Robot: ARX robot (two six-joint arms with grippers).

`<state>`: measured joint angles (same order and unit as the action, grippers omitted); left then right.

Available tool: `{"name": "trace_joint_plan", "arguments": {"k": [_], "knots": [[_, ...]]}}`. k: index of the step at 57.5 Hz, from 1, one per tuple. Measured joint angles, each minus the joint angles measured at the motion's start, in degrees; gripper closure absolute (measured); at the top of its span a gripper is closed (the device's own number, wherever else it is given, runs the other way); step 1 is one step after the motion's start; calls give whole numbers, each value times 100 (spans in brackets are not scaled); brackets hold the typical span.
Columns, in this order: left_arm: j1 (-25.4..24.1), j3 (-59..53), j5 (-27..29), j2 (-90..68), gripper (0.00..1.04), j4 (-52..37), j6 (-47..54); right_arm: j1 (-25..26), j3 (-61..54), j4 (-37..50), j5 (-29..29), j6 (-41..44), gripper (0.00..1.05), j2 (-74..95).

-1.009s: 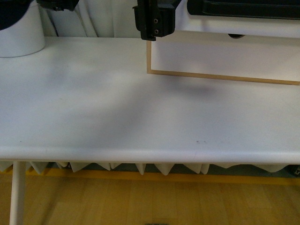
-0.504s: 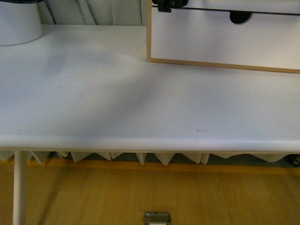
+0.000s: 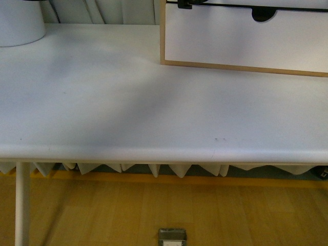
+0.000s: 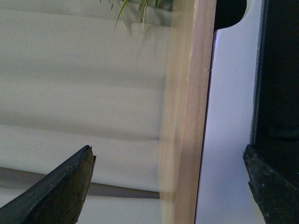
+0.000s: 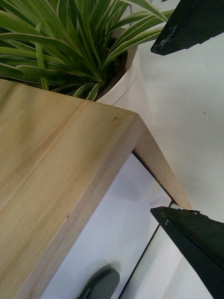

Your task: Close drawer sideways

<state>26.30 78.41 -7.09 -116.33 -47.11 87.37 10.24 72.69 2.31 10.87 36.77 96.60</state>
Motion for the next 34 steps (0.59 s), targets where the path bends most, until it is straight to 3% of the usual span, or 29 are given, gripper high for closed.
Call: {"name": "trace_joint_plan", "arguments": {"k": [24, 34], "knots": [[-319, -1349, 144, 1019, 6, -358, -396, -79, -822, -251, 234, 2, 9, -1150], [-658, -2234, 393, 1869, 6, -389, -1517, -160, -1622, -83, 221, -160, 9, -2103]]}}
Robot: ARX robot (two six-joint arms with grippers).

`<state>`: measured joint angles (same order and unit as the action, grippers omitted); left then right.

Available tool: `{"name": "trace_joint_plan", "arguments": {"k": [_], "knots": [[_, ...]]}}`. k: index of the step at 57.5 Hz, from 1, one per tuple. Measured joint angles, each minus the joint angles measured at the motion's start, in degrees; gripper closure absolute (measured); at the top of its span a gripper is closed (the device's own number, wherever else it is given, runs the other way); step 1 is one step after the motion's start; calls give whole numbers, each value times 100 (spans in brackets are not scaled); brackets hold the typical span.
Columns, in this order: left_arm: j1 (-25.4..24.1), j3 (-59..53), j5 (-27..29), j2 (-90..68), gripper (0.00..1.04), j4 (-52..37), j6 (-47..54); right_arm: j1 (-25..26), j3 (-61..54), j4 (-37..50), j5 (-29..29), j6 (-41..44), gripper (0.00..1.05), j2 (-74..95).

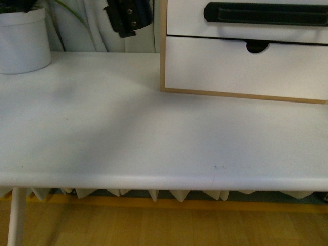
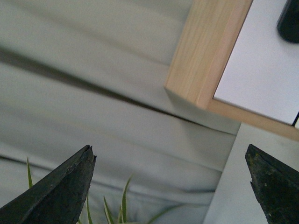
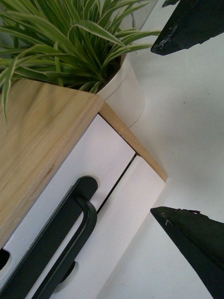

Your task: Close drawer sideways

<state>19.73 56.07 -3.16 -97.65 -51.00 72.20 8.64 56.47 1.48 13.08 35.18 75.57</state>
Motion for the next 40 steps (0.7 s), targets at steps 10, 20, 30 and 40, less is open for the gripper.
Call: {"name": "trace_joint_plan", "arguments": {"k": [10, 20, 30, 40], "knots": [[-472, -1191, 57, 984, 6, -168, -1172, -122, -1040, 424, -297, -501, 9, -1252], [-986, -2485, 28, 2133, 6, -258, -2216, -358, -2087, 658, -874, -984, 9, -2640], [-1445, -3751, 0, 3348, 6, -26, -3324, -761, -2977, 612, -1725, -1447, 9, -3987], [-1829, -4559, 2, 4330, 6, 605, -4269, -1246, -3689, 492, -2339, -1845, 9, -5036]]}}
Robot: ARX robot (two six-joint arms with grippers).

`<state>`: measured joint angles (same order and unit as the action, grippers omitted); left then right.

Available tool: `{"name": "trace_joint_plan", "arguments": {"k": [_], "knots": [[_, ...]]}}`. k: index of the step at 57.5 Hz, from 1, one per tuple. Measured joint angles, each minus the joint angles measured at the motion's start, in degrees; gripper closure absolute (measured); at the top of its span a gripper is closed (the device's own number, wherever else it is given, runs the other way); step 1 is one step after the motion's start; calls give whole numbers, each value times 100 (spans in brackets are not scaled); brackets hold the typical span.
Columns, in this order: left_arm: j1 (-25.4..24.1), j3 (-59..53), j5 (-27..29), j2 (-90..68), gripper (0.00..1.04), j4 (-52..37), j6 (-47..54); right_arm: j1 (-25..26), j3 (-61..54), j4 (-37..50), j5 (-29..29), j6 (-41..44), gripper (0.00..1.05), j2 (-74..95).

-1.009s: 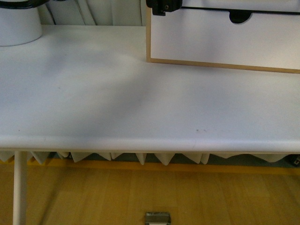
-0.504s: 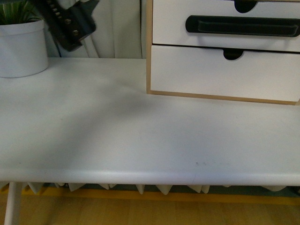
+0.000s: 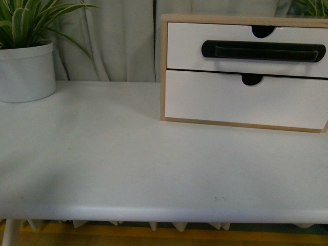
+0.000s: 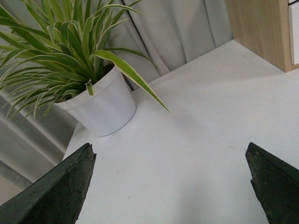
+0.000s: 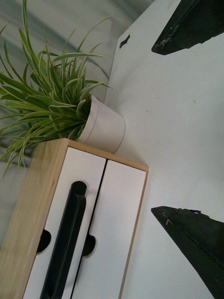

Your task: Close drawer sideways

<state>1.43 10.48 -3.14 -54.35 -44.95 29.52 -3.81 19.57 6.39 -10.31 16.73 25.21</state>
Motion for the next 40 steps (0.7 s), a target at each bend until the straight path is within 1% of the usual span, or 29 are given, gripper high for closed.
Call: {"name": "trace_joint_plan", "arguments": {"k": [13, 14, 15, 16, 17, 19, 20, 21, 23, 27, 29, 30, 32, 34, 38, 40], "knots": [[-17, -7, -17, 81, 6, 4, -271, -15, -4, 2, -20, -98, 9, -50], [-52, -4, 98, 131, 10, 129, -562, -11, -4, 0, -17, -105, 9, -52], [-61, -9, 186, 184, 14, 256, -730, 37, -4, -39, 105, -214, 11, -66], [-83, -42, 245, 269, 19, 380, -1161, 160, -24, -83, 522, -481, 16, -118], [-103, -90, 286, 365, 25, 444, -1482, 223, -63, -83, 704, -601, 20, -144], [-111, -144, 317, 466, 30, 490, -1838, 308, -175, -79, 922, -955, 27, -225], [-122, -179, 319, 531, 34, 514, -2074, 328, -236, -74, 953, -1049, 31, -262], [-125, -197, 319, 566, 35, 525, -2114, 334, -269, -70, 962, -1123, 32, -284], [-127, -264, 319, 706, 43, 577, -2371, 352, -400, -35, 997, -1281, 39, -365], [-129, -376, 317, 931, 55, 693, -2636, 358, -577, 2, 1005, -1423, 50, -474], [-129, -426, 317, 1021, 61, 748, -2704, 358, -686, 26, 1016, -1473, 57, -544], [-129, -439, 317, 1049, 62, 765, -2723, 358, -710, 31, 1019, -1484, 59, -562], [-129, -501, 315, 1180, 70, 841, -2787, 358, -782, 48, 1016, -1517, 64, -610], [-129, -540, 315, 1281, 75, 898, -2822, 361, -872, 57, 1016, -1552, 71, -680], [-129, -603, 317, 1471, 86, 1021, -2855, 365, -992, 76, 1019, -1574, 82, -787], [-129, -645, 317, 1600, 93, 1106, -2861, 367, -1045, 83, 1019, -1576, 87, -837]]}}
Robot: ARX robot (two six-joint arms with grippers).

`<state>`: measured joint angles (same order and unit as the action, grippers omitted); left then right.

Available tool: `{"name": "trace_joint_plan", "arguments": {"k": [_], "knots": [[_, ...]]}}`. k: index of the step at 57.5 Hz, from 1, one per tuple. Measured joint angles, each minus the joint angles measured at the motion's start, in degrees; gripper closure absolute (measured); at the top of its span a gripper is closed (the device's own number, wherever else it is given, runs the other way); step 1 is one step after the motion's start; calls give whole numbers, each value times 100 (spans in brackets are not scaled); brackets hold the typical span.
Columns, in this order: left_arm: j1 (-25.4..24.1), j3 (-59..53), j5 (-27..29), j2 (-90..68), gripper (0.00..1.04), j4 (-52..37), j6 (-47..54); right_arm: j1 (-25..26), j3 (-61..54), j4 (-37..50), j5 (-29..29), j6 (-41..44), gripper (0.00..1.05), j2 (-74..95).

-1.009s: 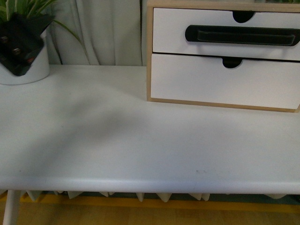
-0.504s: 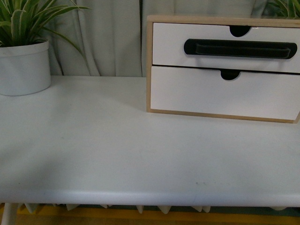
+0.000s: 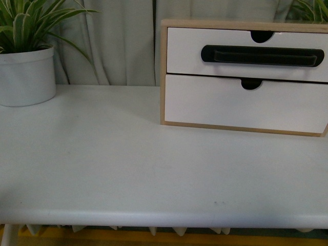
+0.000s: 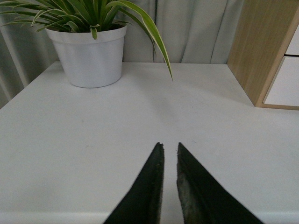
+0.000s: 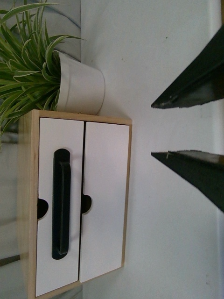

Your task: Close drawer sideways

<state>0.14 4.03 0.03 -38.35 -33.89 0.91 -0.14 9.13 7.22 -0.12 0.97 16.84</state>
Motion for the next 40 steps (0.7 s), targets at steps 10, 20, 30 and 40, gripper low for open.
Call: {"name": "trace_joint_plan", "arguments": {"k": [10, 20, 30, 40], "knots": [[0, -146, -2, 527, 101, 376, -61, 0, -267, 9, 2, -22, 104, -269], [0, -343, 0, 914, 101, 514, -79, 2, -448, -2, 2, -26, 104, -507], [0, -345, -2, 1565, 101, 1113, -81, 4, -566, -743, 22, -26, 104, -1362], [0, -345, 0, 1991, 101, 1523, -81, 4, -645, -745, 22, -26, 104, -1440]]}}
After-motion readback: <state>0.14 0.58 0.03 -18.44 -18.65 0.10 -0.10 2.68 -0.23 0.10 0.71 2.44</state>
